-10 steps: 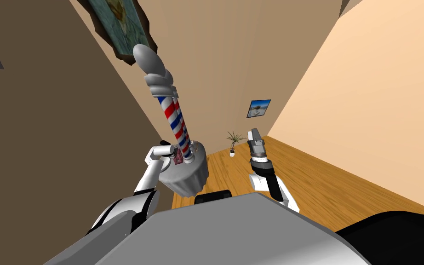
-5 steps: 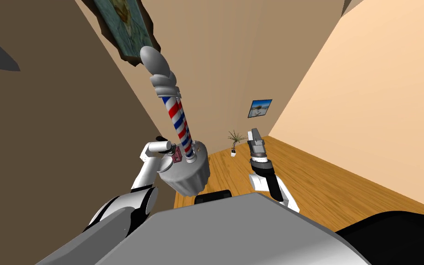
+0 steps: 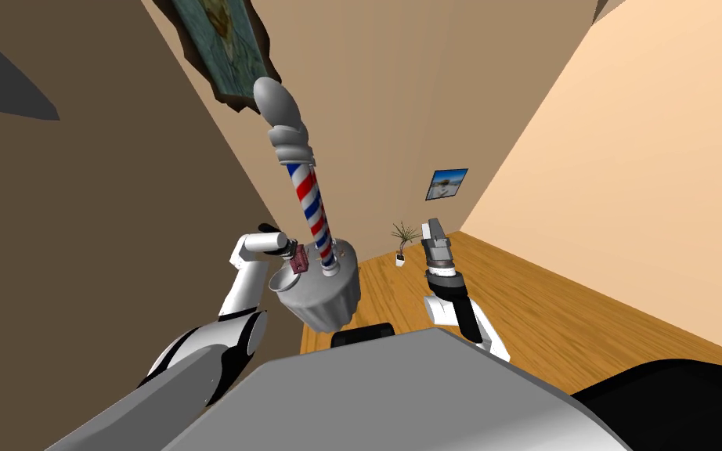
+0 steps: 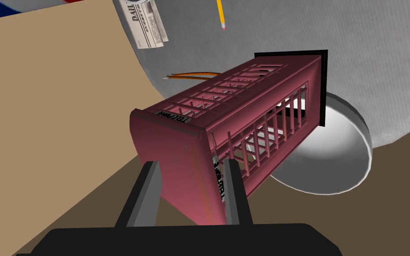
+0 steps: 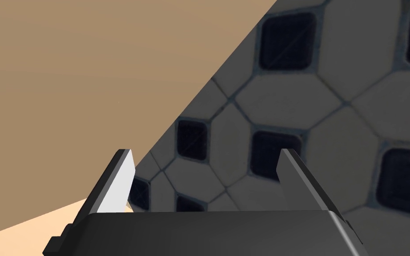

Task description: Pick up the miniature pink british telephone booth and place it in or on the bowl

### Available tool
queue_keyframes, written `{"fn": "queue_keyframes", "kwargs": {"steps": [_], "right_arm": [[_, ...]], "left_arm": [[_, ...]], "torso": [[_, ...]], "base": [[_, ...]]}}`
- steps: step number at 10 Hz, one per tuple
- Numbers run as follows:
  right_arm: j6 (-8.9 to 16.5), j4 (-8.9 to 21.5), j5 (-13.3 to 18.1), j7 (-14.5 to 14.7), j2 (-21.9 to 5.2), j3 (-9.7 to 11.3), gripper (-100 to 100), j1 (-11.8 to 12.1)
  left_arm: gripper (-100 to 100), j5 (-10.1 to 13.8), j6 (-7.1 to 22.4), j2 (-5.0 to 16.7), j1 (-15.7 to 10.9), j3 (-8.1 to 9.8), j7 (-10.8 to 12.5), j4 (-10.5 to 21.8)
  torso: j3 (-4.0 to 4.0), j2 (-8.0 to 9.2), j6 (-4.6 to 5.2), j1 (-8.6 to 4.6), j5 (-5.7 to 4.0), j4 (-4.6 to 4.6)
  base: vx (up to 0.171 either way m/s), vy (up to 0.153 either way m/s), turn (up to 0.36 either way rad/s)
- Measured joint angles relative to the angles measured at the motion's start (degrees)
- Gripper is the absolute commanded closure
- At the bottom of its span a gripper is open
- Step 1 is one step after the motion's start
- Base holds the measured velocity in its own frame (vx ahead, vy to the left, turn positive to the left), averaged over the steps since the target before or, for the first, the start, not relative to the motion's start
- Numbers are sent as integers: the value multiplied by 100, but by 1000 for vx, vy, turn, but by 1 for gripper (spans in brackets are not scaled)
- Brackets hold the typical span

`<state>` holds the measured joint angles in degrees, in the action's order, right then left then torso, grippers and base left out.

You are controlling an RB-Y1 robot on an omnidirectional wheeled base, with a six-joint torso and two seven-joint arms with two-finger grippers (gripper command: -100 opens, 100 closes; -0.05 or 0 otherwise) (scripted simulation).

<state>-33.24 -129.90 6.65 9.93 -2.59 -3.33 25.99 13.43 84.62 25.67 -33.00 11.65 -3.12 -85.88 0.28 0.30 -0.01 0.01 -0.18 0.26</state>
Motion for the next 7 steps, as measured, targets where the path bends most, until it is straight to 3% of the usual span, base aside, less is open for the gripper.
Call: {"fn": "queue_keyframes", "kwargs": {"steps": [7], "right_arm": [[0, 0, 0, 0, 0, 0, 0, 0]], "left_arm": [[100, 342, 891, 282, -369, 184, 5, -595]], "torso": [[9, 11, 2, -16, -10, 7]], "base": [[-4, 72, 7]]}}
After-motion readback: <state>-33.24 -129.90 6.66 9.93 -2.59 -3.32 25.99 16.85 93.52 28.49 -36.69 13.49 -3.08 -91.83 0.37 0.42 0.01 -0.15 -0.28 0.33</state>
